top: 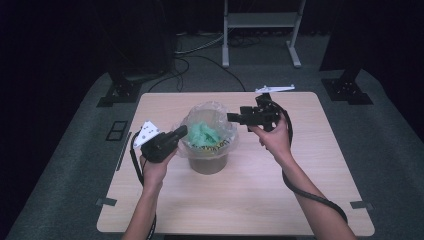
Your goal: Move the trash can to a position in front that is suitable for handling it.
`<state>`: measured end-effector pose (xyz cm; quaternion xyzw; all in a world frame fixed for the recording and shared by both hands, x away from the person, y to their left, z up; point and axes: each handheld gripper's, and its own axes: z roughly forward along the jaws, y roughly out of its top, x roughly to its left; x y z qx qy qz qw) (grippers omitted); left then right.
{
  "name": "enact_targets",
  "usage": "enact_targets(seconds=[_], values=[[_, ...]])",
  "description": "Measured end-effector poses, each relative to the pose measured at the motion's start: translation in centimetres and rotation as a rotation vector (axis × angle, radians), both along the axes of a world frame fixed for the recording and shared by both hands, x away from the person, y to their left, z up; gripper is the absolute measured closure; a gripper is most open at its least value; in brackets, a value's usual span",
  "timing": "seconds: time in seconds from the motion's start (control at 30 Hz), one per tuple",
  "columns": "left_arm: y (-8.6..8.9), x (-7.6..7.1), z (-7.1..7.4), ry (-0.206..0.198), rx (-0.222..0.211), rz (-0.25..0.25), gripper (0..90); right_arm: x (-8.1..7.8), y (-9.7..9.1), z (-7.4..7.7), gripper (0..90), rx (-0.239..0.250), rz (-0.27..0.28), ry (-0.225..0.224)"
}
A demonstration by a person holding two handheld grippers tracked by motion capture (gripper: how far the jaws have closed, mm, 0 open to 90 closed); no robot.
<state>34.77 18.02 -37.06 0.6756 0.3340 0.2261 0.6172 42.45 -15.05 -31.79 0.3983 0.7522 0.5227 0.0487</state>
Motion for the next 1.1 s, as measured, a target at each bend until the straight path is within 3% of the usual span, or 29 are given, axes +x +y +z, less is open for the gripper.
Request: enact_targets(seconds=[0.17, 0.37, 0.43, 0.5, 0.77, 0.87, 1.1], values=[[0.1, 0.0, 0.0, 0.000, -0.009, 0.001, 88.1, 0.6, 1.4, -0.4, 24.4, -0.055, -0.002, 0.002], [0.6, -0.1, 0.2, -0.004, -0.028, 0.012, 88.2, 1.7, 2.1, -1.3, 26.0, -0.107, -0.046, 0.010], [0.7, -0.1, 0.2, -0.003, -0.036, 0.013, 88.2, 1.7, 2.2, -1.6, 32.7, -0.125, -0.066, 0.009], [0.7, -0.1, 0.2, -0.004, -0.039, 0.014, 88.2, 1.6, 2.3, -1.7, 44.9, -0.136, -0.068, 0.011], [0.7, -0.1, 0.2, -0.003, -0.048, 0.009, 88.1, 0.7, 2.5, -1.1, 79.8, -0.167, -0.102, -0.046], [0.7, -0.1, 0.2, -0.004, -0.057, 0.010, 88.1, 0.6, 2.5, -0.7, 87.1, -0.158, -0.103, -0.045], [0.8, -0.2, 0.4, -0.009, -0.078, 0.003, 88.1, 0.3, 2.6, 0.3, 90.0, -0.115, -0.062, -0.026]])
